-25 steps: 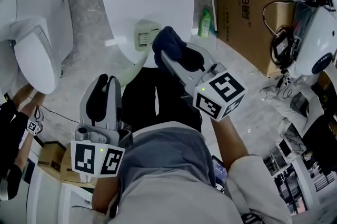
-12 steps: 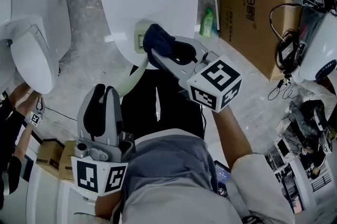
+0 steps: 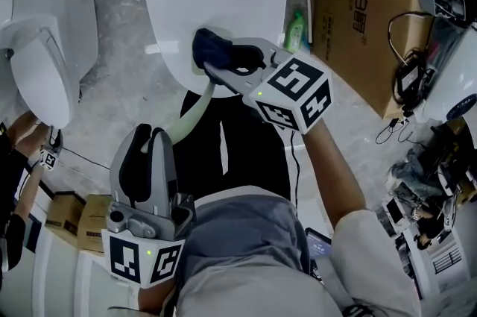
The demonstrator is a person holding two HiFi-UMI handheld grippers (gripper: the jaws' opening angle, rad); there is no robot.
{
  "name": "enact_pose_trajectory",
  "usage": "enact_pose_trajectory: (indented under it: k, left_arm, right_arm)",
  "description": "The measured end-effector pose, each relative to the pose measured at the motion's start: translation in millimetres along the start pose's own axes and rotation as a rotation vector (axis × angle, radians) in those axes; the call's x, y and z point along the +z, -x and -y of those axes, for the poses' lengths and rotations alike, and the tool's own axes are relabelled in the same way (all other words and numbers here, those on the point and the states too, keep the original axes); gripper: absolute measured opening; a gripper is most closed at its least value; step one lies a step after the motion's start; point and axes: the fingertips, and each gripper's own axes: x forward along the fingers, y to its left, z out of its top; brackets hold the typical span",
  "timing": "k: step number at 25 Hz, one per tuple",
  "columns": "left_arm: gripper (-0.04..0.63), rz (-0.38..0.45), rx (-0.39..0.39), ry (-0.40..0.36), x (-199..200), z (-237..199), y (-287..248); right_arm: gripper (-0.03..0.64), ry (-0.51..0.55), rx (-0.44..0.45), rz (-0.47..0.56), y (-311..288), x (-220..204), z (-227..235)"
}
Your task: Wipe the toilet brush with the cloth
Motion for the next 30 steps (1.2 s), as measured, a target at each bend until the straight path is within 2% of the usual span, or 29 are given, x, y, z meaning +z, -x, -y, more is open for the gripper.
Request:
enact_pose_trajectory:
  k: [6, 14, 21, 30]
  left_arm:
    - [0.000, 0.013, 0.006, 0.017, -2.4, -1.4, 2.9]
    - [0.000, 0.038, 0.016, 0.035, -4.4, -5.8, 5.2]
    - [0.000, 0.043, 0.013, 0.031, -6.0, -5.0, 5.6]
    - [0.000, 0.053, 0.016, 0.036, -5.3, -4.4, 4.7]
  right_arm:
    - [0.107, 0.066, 0.038, -0.086, -23.6, -11.1, 7.8]
    - [0.107, 0.088, 0.079, -0.200, -60.2, -34.8, 19.6]
    - [0.107, 0.190, 0.080, -0.292, -88.0, -48.3, 29.2]
    - [0.109, 0.167, 0.118, -0.316, -102.4, -46.3, 35.5]
